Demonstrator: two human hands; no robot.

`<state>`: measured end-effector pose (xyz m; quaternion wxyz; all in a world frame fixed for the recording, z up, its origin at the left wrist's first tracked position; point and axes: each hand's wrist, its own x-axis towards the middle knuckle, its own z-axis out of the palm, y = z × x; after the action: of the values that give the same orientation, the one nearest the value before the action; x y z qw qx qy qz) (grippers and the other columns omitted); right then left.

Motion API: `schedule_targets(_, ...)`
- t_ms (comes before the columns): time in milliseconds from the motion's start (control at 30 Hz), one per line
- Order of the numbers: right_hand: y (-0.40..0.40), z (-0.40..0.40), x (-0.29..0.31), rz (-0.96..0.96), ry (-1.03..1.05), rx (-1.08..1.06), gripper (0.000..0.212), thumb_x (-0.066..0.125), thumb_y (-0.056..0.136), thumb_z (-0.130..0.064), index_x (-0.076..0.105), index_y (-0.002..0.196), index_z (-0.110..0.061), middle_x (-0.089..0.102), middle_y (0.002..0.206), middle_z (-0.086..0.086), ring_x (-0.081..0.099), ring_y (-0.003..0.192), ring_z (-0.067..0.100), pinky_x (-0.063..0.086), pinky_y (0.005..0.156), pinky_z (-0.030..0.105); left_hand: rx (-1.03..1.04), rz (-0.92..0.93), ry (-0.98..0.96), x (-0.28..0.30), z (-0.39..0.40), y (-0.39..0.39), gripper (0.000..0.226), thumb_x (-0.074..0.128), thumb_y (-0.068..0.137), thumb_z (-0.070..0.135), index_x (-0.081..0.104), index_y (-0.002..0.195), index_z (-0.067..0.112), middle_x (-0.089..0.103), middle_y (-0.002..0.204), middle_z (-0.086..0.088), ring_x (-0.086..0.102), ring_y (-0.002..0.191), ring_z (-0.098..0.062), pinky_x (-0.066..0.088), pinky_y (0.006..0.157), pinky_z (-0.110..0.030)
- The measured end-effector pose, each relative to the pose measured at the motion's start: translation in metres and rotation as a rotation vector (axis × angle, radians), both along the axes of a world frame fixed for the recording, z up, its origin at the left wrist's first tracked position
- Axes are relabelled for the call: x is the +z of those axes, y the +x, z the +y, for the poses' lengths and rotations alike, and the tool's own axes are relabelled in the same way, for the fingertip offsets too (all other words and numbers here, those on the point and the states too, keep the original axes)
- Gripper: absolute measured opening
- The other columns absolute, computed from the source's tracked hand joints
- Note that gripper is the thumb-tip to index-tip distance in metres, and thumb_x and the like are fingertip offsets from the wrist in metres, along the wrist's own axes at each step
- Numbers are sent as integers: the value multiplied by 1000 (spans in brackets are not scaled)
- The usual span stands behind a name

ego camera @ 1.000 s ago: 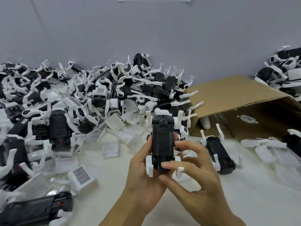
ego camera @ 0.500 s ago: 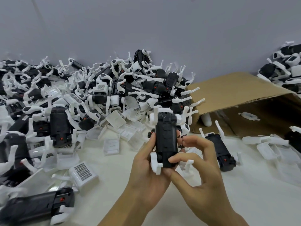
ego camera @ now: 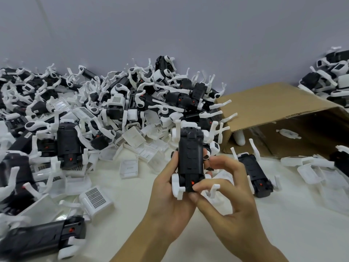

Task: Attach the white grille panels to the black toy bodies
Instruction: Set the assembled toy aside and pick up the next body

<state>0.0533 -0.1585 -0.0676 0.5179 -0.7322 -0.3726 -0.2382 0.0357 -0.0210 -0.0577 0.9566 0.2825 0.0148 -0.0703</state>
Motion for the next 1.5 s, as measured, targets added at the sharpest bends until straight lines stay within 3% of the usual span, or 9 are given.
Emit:
schedule_targets(200, -2, 2, 1, 35, 5, -25, 19, 77, 79, -26, 74, 94, -36, 45, 140, -2, 45, 133, 7, 35, 100, 6, -9, -7, -17, 1, 3, 1, 56, 56, 91, 46, 69, 125, 2, 65, 100, -14, 64, 82, -21, 59, 73, -28)
schedule_targets(367, -4, 2, 2, 65, 1, -5, 26, 77, 79, -23, 73, 102, -34, 45, 142, -7, 46, 133, 9, 35, 101, 5, 21, -8, 34, 0, 3, 0, 52, 56, 89, 45, 74, 116, 6, 70, 101, -10, 68, 85, -18, 57, 77, -26)
schedule_targets(533, -4, -1, 2, 188, -35, 52, 22, 76, 81, -24, 71, 97, -38, 46, 138, -14, 46, 138, 15, 39, 104, 21, 30, -9, 52, -1, 2, -1, 48, 56, 90, 45, 76, 113, 7, 70, 103, -9, 68, 88, -16, 56, 82, -27)
schedule_targets(733, -5, -1, 0, 152, -48, 45, 23, 76, 79, -16, 68, 90, -35, 44, 136, -12, 44, 137, 11, 39, 101, 13, 13, 15, 14, 0, 1, 0, 54, 49, 97, 45, 69, 124, 3, 68, 102, -13, 69, 85, -20, 59, 77, -30)
schedule_targets(867, -4, -1, -1, 151, -16, 34, 21, 77, 80, -21, 69, 92, -36, 46, 134, -11, 49, 133, 12, 44, 99, 24, -9, 19, -12, 1, 1, -1, 55, 48, 98, 45, 68, 125, 2, 67, 100, -14, 68, 83, -20, 59, 75, -30)
schedule_targets(1067, -2, 1, 0, 91, -4, -4, 23, 79, 78, -23, 73, 93, -39, 48, 136, -6, 47, 135, 15, 36, 102, 10, -26, 6, -46, 0, 1, 0, 54, 50, 97, 46, 69, 123, 2, 65, 97, -13, 63, 80, -20, 56, 76, -27)
schedule_targets(1267, -3, 1, 0, 25, -46, -19, 31, 77, 81, -20, 72, 104, -40, 48, 140, -1, 46, 137, 15, 43, 99, 16, -9, 29, -65, -2, 1, 2, 53, 50, 96, 46, 71, 119, 2, 66, 95, -14, 64, 82, -22, 59, 72, -26)
schedule_targets(1400, 0, 0, -2, 87, -18, -26, 39, 80, 78, -26, 72, 112, -42, 45, 141, -8, 49, 133, 15, 39, 101, 11, 54, 44, -41, -1, 1, 2, 50, 53, 94, 42, 72, 120, 3, 68, 106, -13, 68, 92, -21, 56, 86, -30)
schedule_targets(1500, 0, 0, -1, 170, 26, -21, 48, 82, 77, -31, 66, 120, -44, 45, 140, -12, 50, 131, 17, 46, 94, 14, 123, 52, -27, -1, 3, 2, 44, 50, 99, 38, 74, 116, 5, 70, 116, -11, 67, 99, -20, 49, 96, -31)
